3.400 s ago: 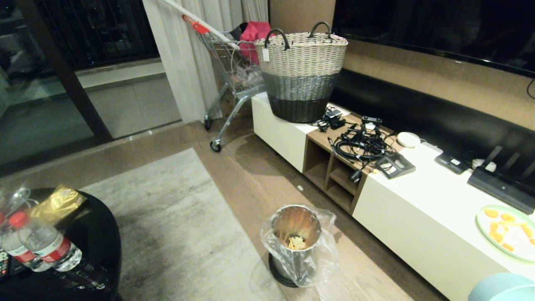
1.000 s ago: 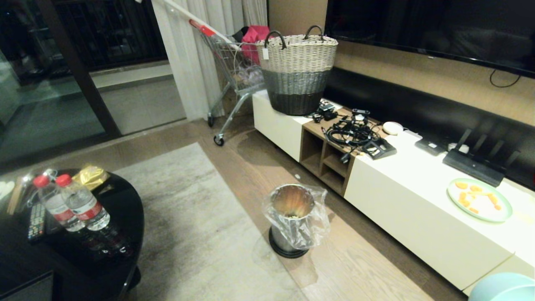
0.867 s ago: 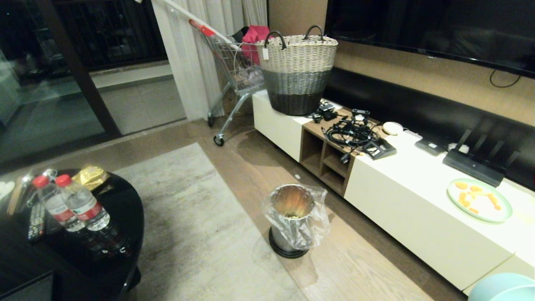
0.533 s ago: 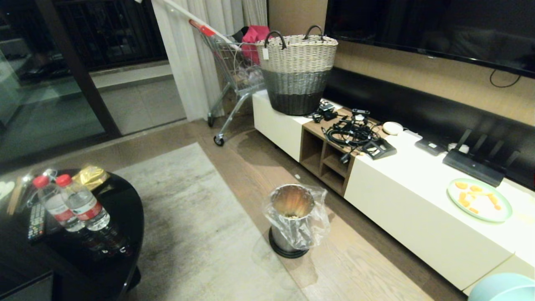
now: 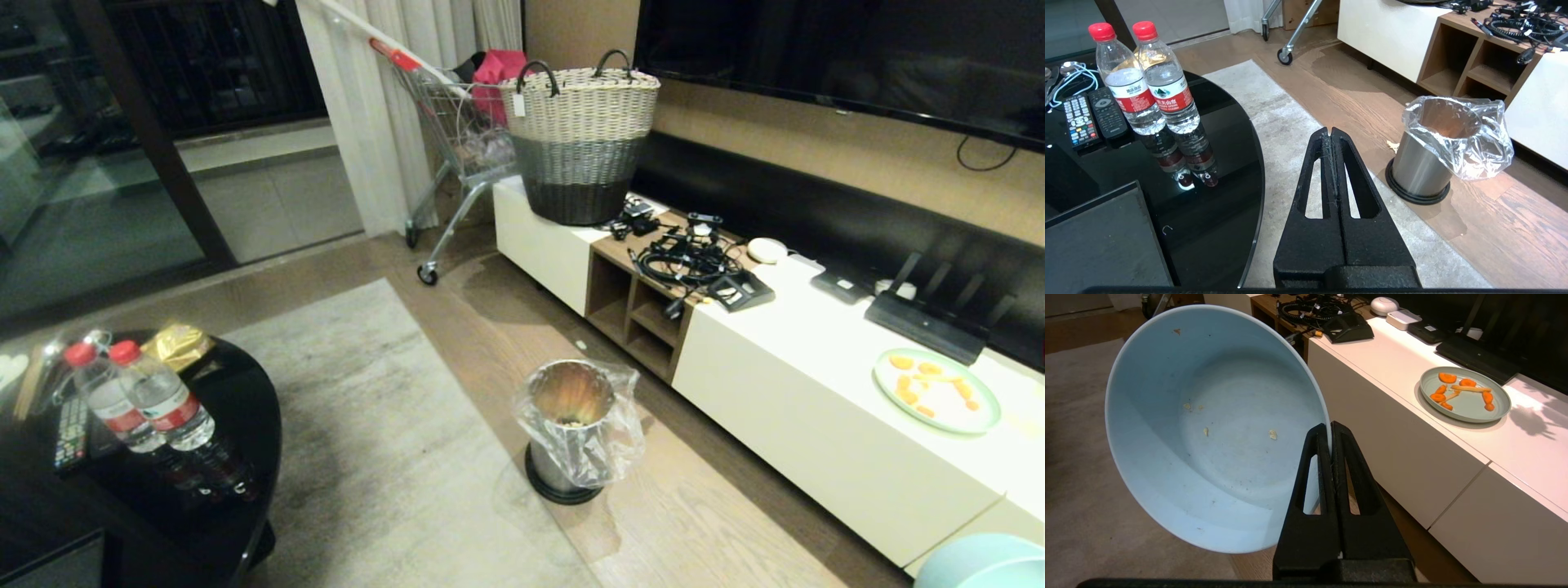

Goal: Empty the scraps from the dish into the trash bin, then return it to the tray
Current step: Put the bowl back to the table

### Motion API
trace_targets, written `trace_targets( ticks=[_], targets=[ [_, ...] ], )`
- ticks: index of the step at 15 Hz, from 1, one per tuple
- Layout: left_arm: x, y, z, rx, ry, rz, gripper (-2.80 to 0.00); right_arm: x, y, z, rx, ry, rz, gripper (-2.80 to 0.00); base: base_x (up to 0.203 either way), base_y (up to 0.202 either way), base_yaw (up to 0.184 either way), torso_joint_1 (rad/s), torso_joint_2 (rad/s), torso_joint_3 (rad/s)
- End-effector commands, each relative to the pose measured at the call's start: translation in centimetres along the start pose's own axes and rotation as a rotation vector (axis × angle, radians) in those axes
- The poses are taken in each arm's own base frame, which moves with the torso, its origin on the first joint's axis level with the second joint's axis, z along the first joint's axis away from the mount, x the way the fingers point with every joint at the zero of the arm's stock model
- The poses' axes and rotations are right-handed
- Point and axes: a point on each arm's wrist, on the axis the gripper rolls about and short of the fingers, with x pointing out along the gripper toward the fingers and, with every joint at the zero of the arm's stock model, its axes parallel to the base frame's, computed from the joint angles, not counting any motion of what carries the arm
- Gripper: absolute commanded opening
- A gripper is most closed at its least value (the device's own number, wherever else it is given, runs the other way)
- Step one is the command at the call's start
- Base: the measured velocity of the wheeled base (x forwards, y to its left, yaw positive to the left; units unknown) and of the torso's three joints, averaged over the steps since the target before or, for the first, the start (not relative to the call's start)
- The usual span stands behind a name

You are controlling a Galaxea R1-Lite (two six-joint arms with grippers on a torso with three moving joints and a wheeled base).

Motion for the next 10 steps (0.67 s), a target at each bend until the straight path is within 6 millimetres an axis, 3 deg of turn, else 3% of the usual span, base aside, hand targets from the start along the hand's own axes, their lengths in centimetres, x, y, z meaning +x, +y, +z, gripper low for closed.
trace_targets(
  ticks=[1, 10],
  targets=[
    [0.00, 0.00, 0.00, 0.000, -0.001, 0.000, -2.80, 0.01, -0.01, 0.02, 0.013, 0.000, 0.000, -2.80, 0.000, 0.000, 0.000, 0.000, 0.00, 0.000],
    [0.00, 0.00, 0.00, 0.000, -0.001, 0.000, -2.80, 0.00, -0.01, 0.01, 0.035, -0.001, -0.002, -2.80, 0.000, 0.000, 0.000, 0.000, 0.00, 0.000]
  ],
)
